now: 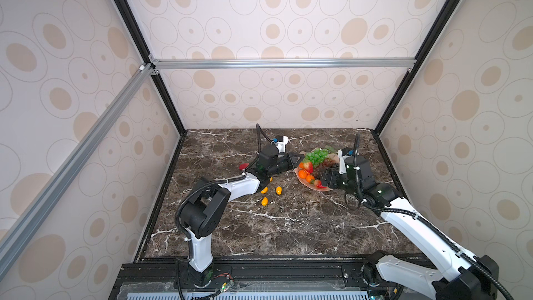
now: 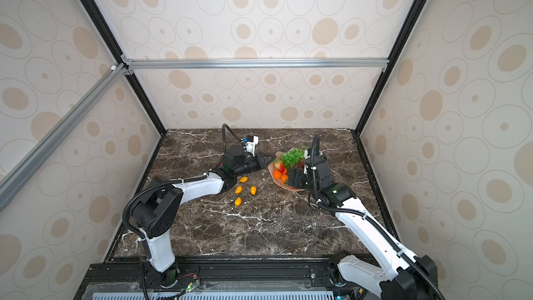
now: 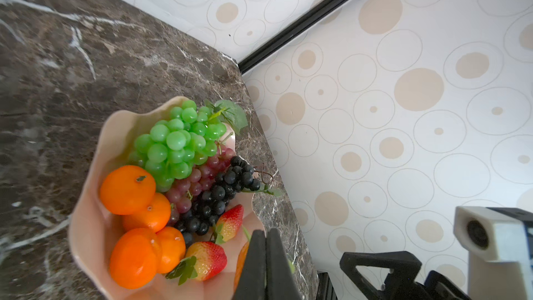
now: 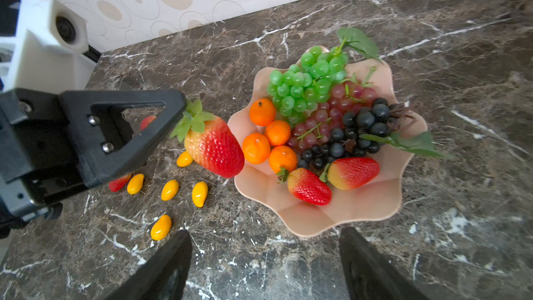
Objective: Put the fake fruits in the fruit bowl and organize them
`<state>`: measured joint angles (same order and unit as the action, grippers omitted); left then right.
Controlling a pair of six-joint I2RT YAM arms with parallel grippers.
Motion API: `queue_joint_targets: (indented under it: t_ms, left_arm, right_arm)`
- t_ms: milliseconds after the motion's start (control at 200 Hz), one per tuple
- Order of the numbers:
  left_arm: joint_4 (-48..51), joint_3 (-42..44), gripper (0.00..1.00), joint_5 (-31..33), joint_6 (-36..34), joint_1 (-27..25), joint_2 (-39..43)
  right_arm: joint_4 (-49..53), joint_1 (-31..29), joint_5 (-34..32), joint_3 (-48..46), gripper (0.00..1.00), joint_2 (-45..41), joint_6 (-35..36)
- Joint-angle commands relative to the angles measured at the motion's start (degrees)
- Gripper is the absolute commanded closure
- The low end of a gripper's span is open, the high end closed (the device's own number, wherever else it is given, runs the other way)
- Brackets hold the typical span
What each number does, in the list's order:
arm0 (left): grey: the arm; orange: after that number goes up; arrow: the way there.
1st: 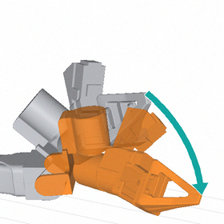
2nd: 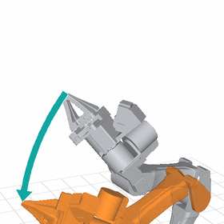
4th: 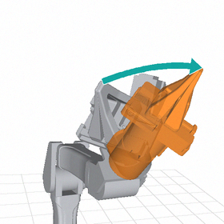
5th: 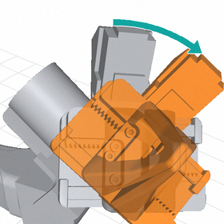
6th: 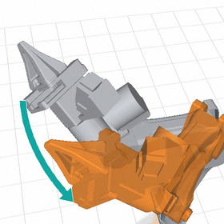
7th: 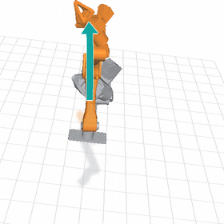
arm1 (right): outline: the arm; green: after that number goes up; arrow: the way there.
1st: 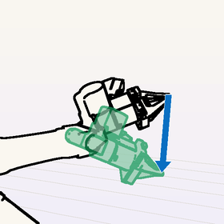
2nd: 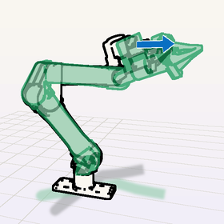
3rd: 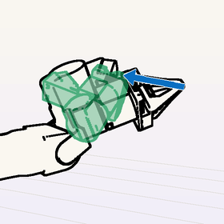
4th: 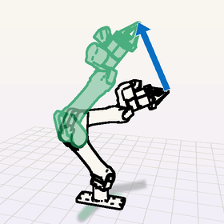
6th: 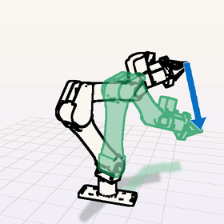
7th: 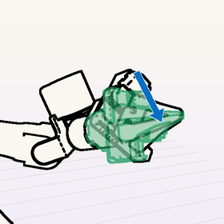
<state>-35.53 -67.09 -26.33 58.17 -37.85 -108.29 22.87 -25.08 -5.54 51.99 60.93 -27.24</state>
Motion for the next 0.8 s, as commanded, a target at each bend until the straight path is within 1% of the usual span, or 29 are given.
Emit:
queue_joint_targets:
  t_ms: [0, 195, 355, 795]
  left_arm:
    - [-1.21, -4.11, 1.0, 1.63, 0.97, -1.96, -2.55]
    - [-0.1, -8.58, 1.0, 1.45, 1.24, -4.55, -7.6]
    - [0.85, -11.14, 1.0, 1.41, 1.29, -6.64, -10.63]
    - [2.2, -15.34, 1.0, 1.86, 1.79, -8.99, -16.19]
  right_arm:
    - [4.29, 1.52, -2.94, -1.3, 0.16, -2.34, -1.23]
    - [5.81, 3.61, -3.6, -2.49, 0.17, -5.32, -1.14]
    - [6.29, 4.16, -3.56, -3.16, 0.17, -6.21, -1.23]
    - [6.71, 4.51, -3.14, -3.75, 0.17, -6.6, -1.45]
